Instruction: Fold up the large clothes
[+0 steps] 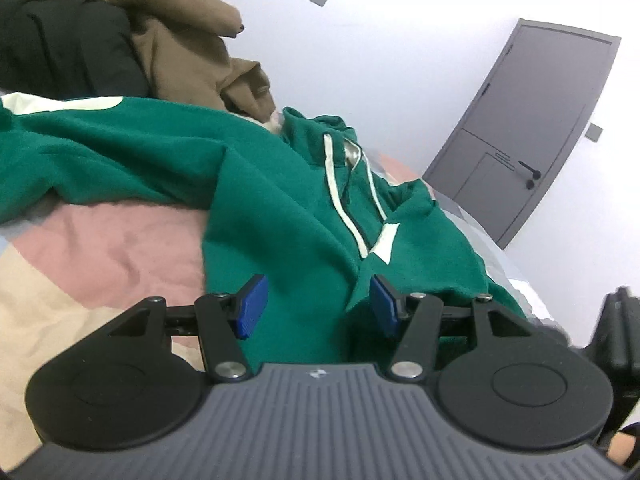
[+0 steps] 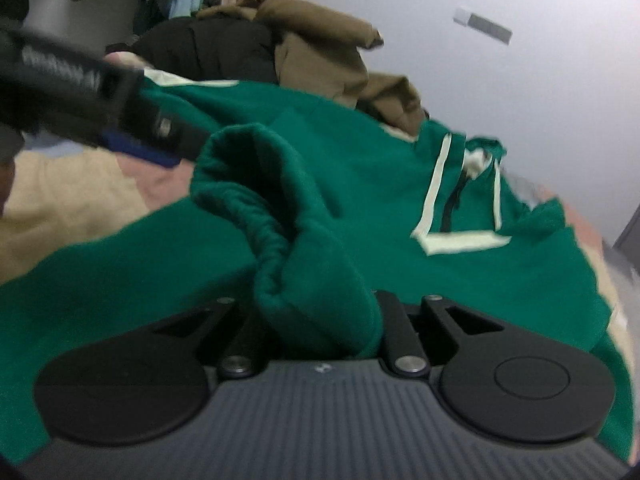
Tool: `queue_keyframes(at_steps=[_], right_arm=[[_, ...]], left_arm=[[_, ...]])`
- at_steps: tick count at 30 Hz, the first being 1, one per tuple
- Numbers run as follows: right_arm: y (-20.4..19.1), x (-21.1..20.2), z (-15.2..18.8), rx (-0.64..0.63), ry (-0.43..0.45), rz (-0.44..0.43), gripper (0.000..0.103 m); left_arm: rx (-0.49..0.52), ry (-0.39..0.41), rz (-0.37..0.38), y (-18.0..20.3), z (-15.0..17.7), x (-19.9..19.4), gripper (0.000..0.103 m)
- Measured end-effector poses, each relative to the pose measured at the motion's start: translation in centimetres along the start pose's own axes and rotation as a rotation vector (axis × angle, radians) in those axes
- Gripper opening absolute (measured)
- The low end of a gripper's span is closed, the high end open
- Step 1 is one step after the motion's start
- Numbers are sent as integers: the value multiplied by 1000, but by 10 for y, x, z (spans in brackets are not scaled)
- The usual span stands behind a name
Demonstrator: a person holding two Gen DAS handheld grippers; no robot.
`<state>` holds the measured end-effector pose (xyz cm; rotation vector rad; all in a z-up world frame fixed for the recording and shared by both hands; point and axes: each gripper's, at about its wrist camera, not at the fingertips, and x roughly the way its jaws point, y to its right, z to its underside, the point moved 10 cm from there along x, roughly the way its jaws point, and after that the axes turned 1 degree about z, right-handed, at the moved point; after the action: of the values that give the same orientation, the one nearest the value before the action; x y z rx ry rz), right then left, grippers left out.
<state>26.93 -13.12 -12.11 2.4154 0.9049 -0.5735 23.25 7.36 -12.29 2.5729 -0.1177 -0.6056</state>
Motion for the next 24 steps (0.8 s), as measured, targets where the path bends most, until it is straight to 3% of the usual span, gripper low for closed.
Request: queue_keyframes(at_steps=[2,4,5,6,13,18,24], right_arm=[[2,2,10,55,-37,-16,14],[2,4,16,104,-67,-39,30],[0,2,20,122,-84,-60,49],[-9,8,18,137,-97,-83,61],[-42,-22,25,207,-149,-190,62],[-29,-59,9,346,-66,-260,62],[6,-58,9,460,-29,-137,62]], left_arm=[[-3,-1,3,0,0,1,62],[-9,5,8,-1,-3,0,62],[-15,7,14,-1,-5,-1,62],[-20,9,21,-1,-6,-1,62],[34,-15,39,16,-2,0,62],[79,-65,64,34,13,2,62],[138,-118,45,45,31,13,62]])
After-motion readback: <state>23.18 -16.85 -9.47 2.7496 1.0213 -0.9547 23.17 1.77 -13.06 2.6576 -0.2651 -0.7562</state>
